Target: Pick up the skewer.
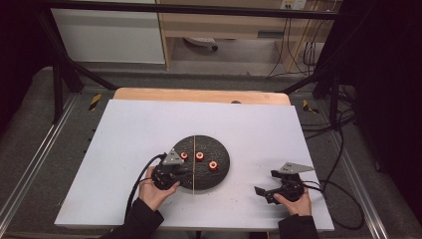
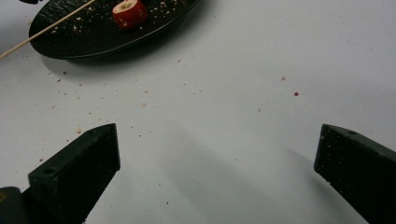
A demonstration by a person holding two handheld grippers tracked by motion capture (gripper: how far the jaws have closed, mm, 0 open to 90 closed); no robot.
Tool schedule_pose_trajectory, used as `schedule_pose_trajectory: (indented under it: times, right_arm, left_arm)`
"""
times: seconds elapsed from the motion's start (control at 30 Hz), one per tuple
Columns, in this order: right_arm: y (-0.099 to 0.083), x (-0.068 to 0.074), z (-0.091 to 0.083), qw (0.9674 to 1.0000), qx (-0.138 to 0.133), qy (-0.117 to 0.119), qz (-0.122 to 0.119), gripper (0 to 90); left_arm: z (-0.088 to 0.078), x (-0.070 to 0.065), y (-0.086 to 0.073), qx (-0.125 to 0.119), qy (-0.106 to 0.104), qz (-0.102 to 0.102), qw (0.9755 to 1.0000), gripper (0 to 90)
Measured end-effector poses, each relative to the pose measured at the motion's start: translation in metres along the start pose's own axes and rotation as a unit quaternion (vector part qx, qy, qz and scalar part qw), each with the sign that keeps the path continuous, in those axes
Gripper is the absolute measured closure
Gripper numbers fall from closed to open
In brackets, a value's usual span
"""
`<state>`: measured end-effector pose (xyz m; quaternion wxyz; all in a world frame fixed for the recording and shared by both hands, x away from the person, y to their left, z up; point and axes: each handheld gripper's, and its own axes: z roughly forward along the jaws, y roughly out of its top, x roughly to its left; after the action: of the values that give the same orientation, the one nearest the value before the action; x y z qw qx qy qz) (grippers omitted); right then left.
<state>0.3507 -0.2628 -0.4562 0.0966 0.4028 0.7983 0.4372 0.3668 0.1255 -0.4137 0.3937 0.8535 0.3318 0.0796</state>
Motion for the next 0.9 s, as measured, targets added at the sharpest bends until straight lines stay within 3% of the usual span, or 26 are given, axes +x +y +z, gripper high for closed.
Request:
schedule_pose_trajectory:
  times: [0.23, 0.5, 0.9]
  right_arm:
    - [0.0, 0.0, 0.0, 1.0, -0.002, 0.001, -0.001, 1.3]
    - [0.0, 0.0, 0.0, 1.0, 0.0, 0.0, -0.002, 1.3]
    - [0.0, 0.0, 0.0, 1.0, 0.002, 0.0, -0.002, 1.3]
  left_arm:
    - [0.012, -0.011, 0.003, 0.008, -0.012, 0.009, 0.9999, 89.5]
    - [0.019, -0.013, -0.003, 0.03, -0.014, 0.015, 0.9994, 89.5]
    - [0.009, -0.007, -0.012, 0.042, 0.005, 0.019, 0.9989, 89.6]
